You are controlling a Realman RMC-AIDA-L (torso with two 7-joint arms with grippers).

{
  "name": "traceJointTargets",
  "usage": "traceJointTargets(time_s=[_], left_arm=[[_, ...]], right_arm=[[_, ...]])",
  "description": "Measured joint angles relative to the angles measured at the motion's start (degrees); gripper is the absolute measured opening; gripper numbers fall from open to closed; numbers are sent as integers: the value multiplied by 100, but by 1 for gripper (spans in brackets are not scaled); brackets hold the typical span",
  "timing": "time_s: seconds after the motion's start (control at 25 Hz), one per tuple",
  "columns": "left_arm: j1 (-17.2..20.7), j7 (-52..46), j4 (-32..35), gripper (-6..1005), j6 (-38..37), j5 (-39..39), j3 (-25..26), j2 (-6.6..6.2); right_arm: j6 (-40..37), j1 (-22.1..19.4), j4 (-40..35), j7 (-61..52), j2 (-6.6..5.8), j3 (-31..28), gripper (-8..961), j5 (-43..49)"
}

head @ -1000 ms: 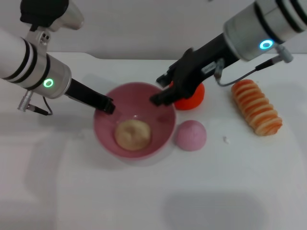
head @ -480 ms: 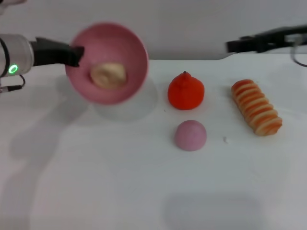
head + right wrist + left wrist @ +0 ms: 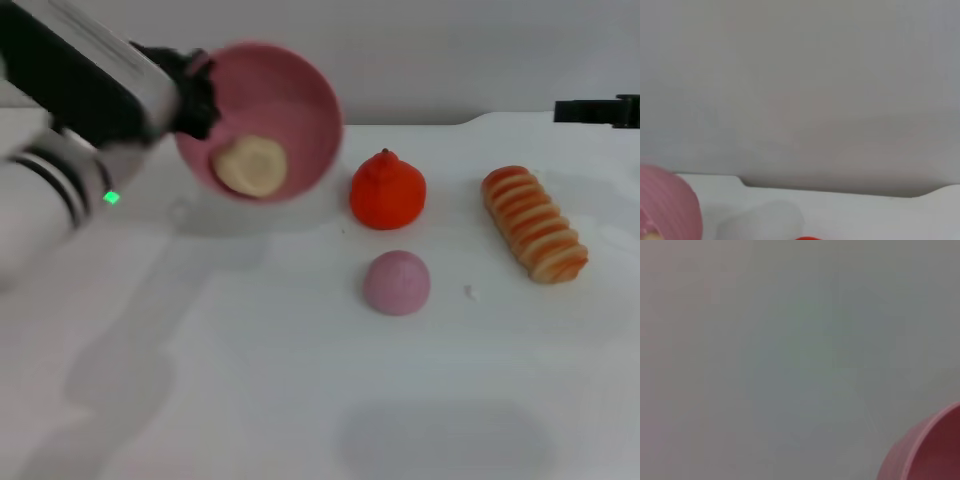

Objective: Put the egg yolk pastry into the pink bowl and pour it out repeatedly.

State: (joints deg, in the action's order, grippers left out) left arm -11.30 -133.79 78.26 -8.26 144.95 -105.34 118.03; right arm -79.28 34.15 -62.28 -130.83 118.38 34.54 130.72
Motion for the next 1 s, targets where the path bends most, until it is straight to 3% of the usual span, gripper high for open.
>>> traceJointTargets(time_s=[0.08, 0.12, 0.28, 0.56, 0.6, 0.64, 0.8, 1.0], left_arm=[[-17, 1, -139, 5, 243, 233, -206, 10], [-54, 2, -477, 5, 854, 694, -615, 28], [-103, 109, -1082, 5, 1946, 1077, -1084, 49], [-351, 1944, -2513, 5, 4658, 972, -2018, 94], [-351, 1944, -2513, 5, 4658, 972, -2018, 94], [-521, 2564, -2886, 5, 5098, 723, -2364, 100], [-727, 3297, -3222, 5, 5297, 248, -2738, 105], [-858, 3547, -3404, 5, 5689, -163, -2975, 107]], right_arm=[[26, -4, 14, 1, 0, -6, 533, -6], [34, -4, 28, 1, 0, -9, 533, -12], [52, 23, 101, 3, 0, 2, 533, -20], [124, 46, 118, 6, 0, 44, 533, -72], [141, 46, 121, 6, 0, 46, 533, -93], [155, 46, 125, 6, 1, 46, 533, -106], [187, 34, 129, 6, 13, 46, 533, -117], [201, 47, 223, 12, 17, 44, 534, -162]])
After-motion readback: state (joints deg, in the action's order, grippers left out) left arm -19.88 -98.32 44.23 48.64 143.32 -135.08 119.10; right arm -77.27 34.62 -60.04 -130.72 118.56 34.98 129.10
